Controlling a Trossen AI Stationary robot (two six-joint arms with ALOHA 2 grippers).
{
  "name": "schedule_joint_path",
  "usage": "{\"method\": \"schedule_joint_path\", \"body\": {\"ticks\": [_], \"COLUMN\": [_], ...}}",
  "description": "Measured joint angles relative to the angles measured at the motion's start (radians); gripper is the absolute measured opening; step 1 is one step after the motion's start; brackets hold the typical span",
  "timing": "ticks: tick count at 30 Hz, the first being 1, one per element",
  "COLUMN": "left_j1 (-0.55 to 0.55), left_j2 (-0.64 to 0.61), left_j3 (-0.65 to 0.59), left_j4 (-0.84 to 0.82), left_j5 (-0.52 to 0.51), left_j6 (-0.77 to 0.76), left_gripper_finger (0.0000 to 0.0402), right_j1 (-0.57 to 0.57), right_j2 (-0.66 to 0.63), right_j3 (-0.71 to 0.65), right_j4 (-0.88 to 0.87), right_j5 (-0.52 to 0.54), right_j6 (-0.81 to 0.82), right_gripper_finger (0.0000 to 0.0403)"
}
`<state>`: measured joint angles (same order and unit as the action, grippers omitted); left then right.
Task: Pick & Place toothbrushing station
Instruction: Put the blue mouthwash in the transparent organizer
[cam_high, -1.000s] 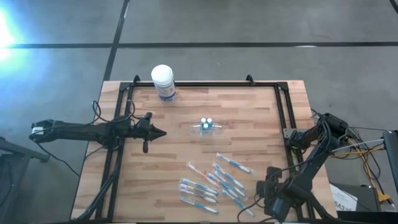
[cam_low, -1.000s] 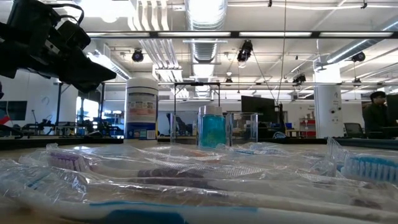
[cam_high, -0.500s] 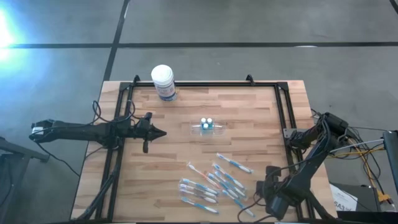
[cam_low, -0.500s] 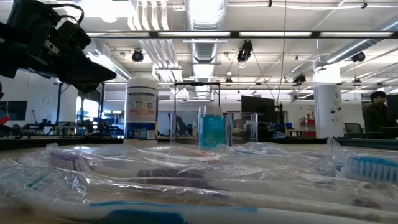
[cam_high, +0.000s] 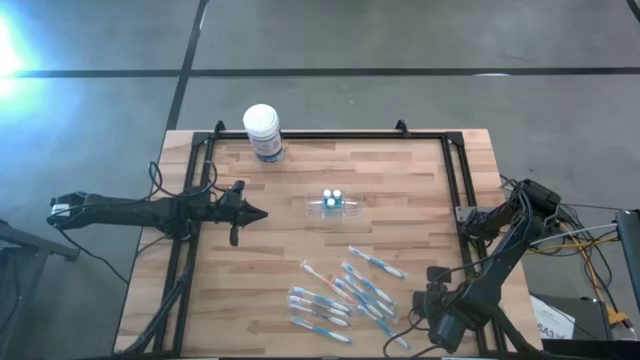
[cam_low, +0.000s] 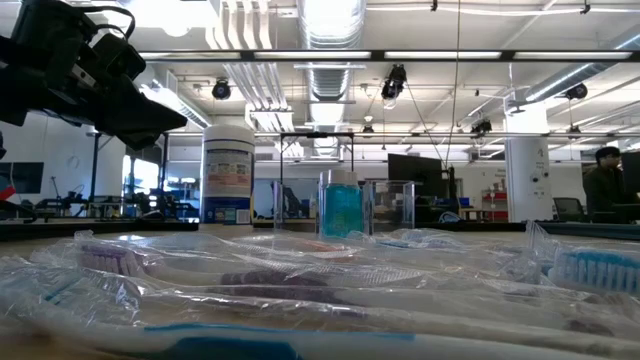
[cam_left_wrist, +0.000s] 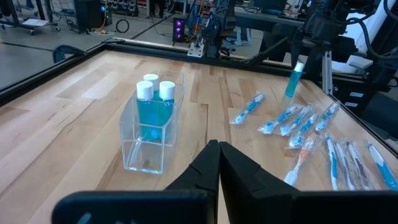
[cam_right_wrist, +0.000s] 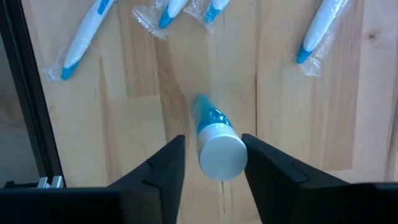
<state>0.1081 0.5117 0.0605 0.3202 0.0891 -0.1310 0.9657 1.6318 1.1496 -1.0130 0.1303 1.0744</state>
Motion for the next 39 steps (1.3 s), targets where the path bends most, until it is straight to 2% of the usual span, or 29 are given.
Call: {"method": "schedule_joint_path", "body": {"ticks": [6, 14, 18, 22, 26, 31, 39], "left_j1": [0.0, 0.0, 0.0, 0.0, 0.0, 0.0, 0.0], "left_j2": [0.0, 0.0, 0.0, 0.0, 0.0, 0.0, 0.0], "left_j3": [0.0, 0.0, 0.0, 0.0, 0.0, 0.0, 0.0], "left_j4": [0.0, 0.0, 0.0, 0.0, 0.0, 0.0, 0.0], "left_j5": [0.0, 0.0, 0.0, 0.0, 0.0, 0.0, 0.0], "left_j6": [0.0, 0.0, 0.0, 0.001, 0.007, 0.008, 0.01], "left_gripper_finger": [0.0014, 0.0014, 0.0014, 0.0014, 0.0014, 0.0014, 0.0014], "right_j1": [-0.001, -0.012, -0.032, -0.1, -0.22, -0.421, -0.787], "right_j2": [0.0, -0.044, -0.117, -0.19, -0.251, -0.293, -0.239], "right_j3": [-0.003, -0.008, -0.008, 0.006, 0.035, 0.108, 0.306], "right_j4": [0.001, -0.004, -0.012, -0.06, -0.09, -0.077, -0.043], "right_j5": [0.0, 0.005, 0.109, 0.182, 0.227, 0.227, 0.049], "right_j6": [-0.005, -0.005, -0.02, -0.077, -0.227, -0.556, -1.03], "right_gripper_finger": [0.009, 0.0087, 0.0087, 0.0087, 0.0087, 0.0087, 0.0087]}}
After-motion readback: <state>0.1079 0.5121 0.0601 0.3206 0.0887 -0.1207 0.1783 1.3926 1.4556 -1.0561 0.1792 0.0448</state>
